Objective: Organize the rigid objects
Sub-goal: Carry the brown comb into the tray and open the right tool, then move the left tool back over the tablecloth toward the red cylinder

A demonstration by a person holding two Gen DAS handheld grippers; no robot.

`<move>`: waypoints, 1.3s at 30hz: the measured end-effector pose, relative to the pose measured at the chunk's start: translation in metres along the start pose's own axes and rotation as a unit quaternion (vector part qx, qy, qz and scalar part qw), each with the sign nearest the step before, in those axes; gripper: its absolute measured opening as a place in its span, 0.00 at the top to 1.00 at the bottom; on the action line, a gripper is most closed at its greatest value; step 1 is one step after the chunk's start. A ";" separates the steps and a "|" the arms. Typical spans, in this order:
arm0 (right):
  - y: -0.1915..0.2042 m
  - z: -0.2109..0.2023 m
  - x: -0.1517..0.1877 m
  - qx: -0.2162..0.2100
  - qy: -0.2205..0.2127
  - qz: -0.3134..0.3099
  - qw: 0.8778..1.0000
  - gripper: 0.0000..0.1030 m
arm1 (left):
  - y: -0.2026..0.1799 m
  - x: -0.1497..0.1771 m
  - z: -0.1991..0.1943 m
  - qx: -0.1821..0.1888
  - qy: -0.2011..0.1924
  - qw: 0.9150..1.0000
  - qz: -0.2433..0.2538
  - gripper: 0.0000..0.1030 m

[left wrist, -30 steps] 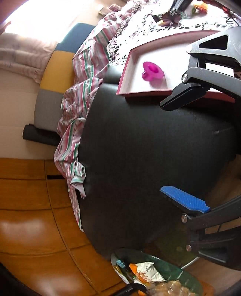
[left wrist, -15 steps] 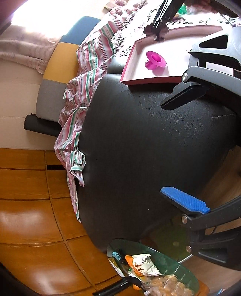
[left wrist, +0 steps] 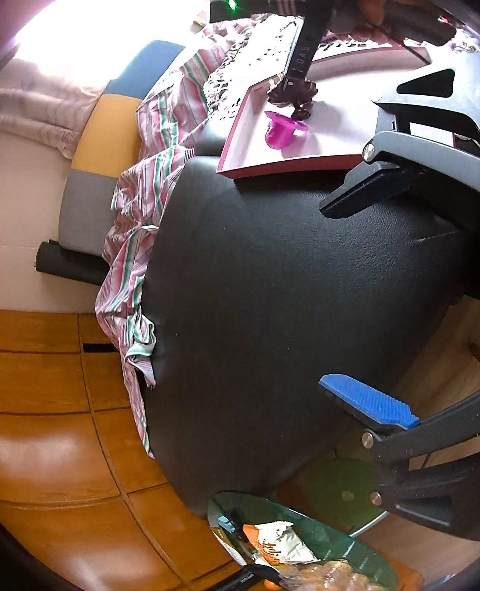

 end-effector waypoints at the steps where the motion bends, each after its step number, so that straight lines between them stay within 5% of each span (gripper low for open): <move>1: -0.001 -0.003 0.000 0.000 -0.005 0.000 1.000 0.54 | -0.002 0.000 0.000 0.002 0.000 1.000 0.003 0.14; 23: -0.046 -0.086 0.023 0.035 -0.068 0.011 0.997 0.52 | -0.065 0.007 -0.022 0.058 -0.014 0.994 0.090 0.14; 39: -0.135 -0.130 0.064 0.095 -0.066 0.072 0.991 0.52 | -0.132 0.019 -0.031 0.119 -0.005 0.981 0.154 0.14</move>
Point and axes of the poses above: each gripper's, at about its wrist camera, not at the fingertips, and z roughly the way its jaws point, y to its left, x to its underside, the point moved 4 cm from there along z, roughly the way its jaws point, and after that the axes turned 3 degrees about -z, right-handed, at the moved point
